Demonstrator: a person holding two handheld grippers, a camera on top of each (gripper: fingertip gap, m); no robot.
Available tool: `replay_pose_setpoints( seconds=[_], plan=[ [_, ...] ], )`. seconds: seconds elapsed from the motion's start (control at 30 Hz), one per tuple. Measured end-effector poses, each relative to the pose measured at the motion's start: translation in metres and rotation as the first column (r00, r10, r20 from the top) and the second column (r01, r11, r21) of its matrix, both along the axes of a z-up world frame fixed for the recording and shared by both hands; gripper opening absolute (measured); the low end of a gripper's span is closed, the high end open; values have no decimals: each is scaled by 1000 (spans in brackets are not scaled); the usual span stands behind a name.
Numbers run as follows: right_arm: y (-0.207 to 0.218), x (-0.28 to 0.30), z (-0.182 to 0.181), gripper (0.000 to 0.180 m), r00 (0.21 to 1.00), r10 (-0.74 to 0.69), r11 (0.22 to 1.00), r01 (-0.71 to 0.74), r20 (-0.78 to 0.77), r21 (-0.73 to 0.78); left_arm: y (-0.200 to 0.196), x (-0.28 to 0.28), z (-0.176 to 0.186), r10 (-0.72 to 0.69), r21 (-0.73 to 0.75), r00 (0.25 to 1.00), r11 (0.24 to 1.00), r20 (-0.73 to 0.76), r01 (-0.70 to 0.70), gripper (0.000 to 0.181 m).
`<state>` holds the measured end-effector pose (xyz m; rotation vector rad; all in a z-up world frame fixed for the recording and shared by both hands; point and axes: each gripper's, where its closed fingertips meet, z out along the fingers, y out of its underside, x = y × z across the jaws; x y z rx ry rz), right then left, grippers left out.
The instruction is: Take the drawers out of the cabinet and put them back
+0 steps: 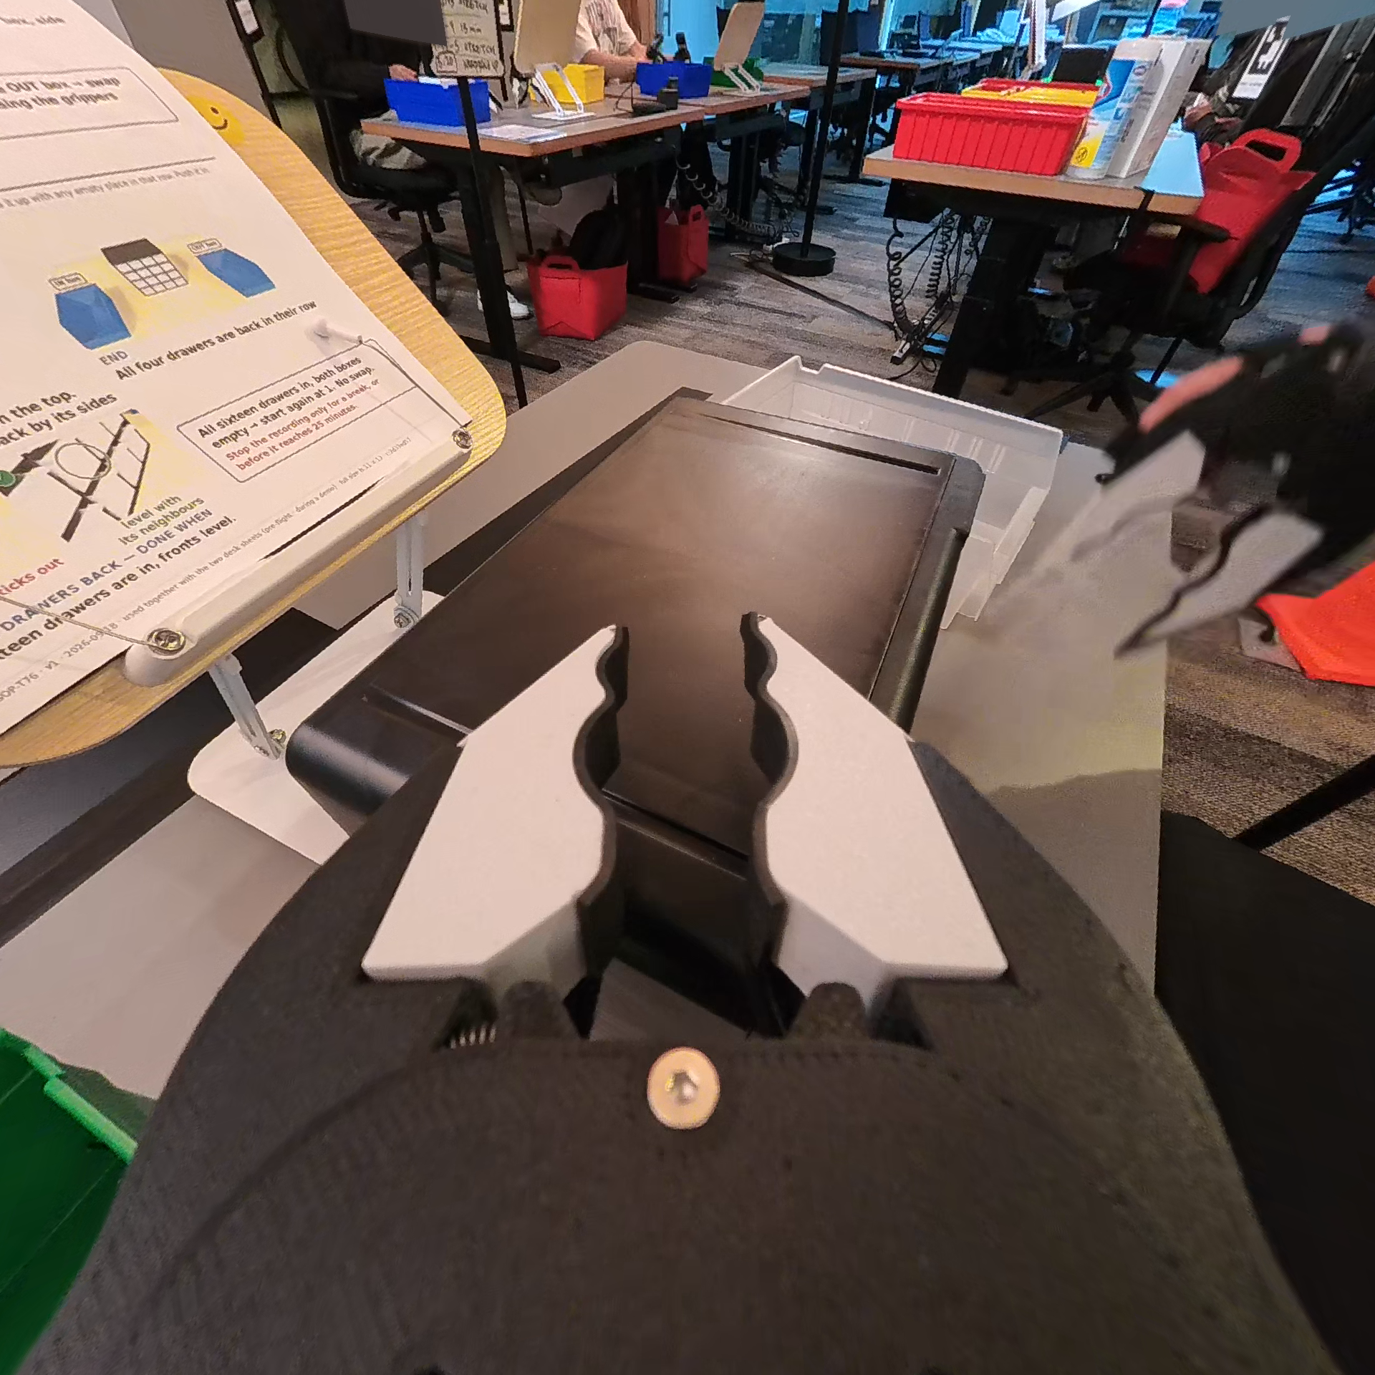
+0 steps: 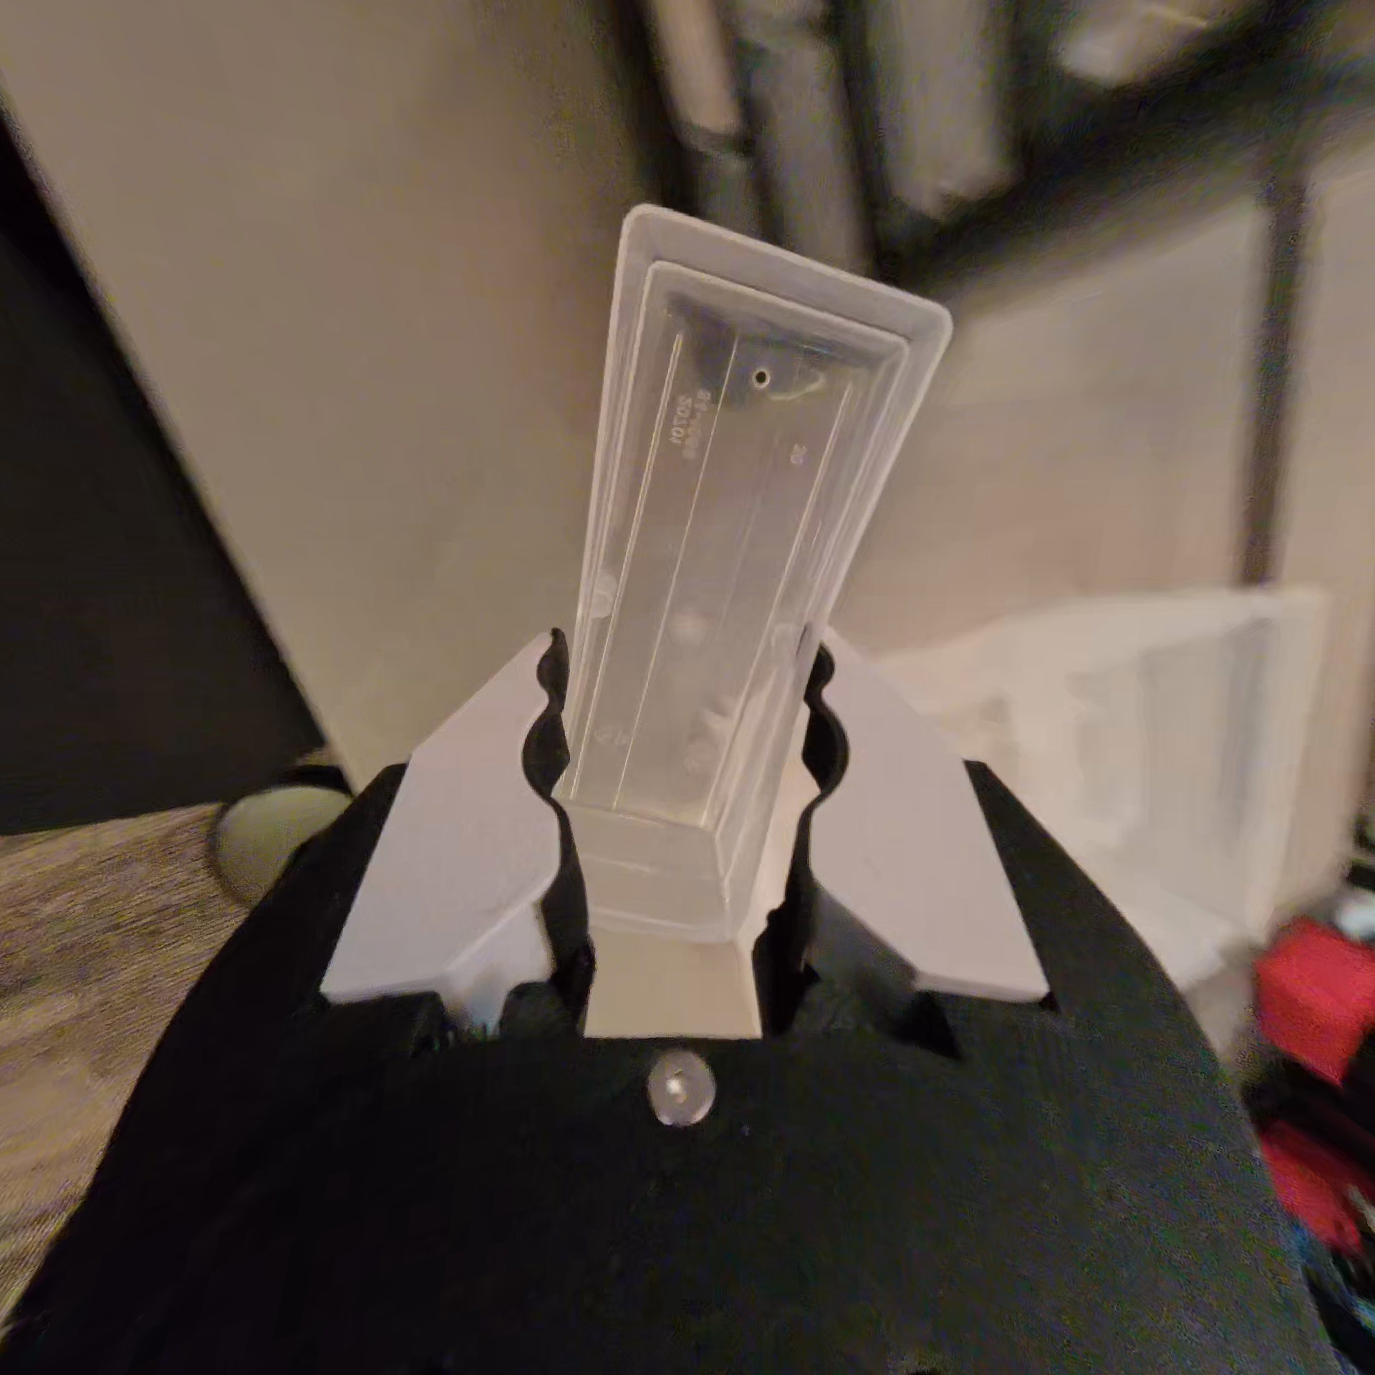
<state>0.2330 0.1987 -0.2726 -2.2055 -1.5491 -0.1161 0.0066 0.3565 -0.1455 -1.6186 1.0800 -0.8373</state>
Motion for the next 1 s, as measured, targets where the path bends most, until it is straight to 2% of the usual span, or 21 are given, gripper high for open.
replay_pose_setpoints(
  seconds=[0.07,0.13,0.23,0.33,0.5,0.67,0.77,0.87,1.0],
  plan=[
    [23,45,30,62,996,-73,993,68,47,92,0,0,0,-1,0,1000,1000,-2,1,30],
    [49,94,46,63,979,-147,980,125,138,155,0,0,0,0,0,1000,1000,-4,0,30],
    [79,151,29,63,943,-178,982,153,280,108,0,0,0,3,-1,1000,1000,-6,-3,30],
    [102,194,-11,63,898,-168,983,182,406,5,0,0,0,6,-1,1000,1000,-5,-6,29],
    [122,210,-71,64,898,-54,979,133,436,-153,0,0,0,4,-1,1000,1000,-2,-4,29],
    [144,210,-97,67,884,2,979,93,468,-180,1,0,0,2,0,1000,1000,2,-2,29],
    [165,222,-97,72,829,-36,989,110,558,-99,0,0,0,3,2,1000,1000,2,-3,29],
    [185,232,-85,88,781,-123,989,145,612,13,1,0,0,3,2,1000,1000,1,-3,29],
    [187,236,-56,80,777,-233,971,216,585,101,1,0,0,3,2,1000,1000,2,-3,29]
  ],
)
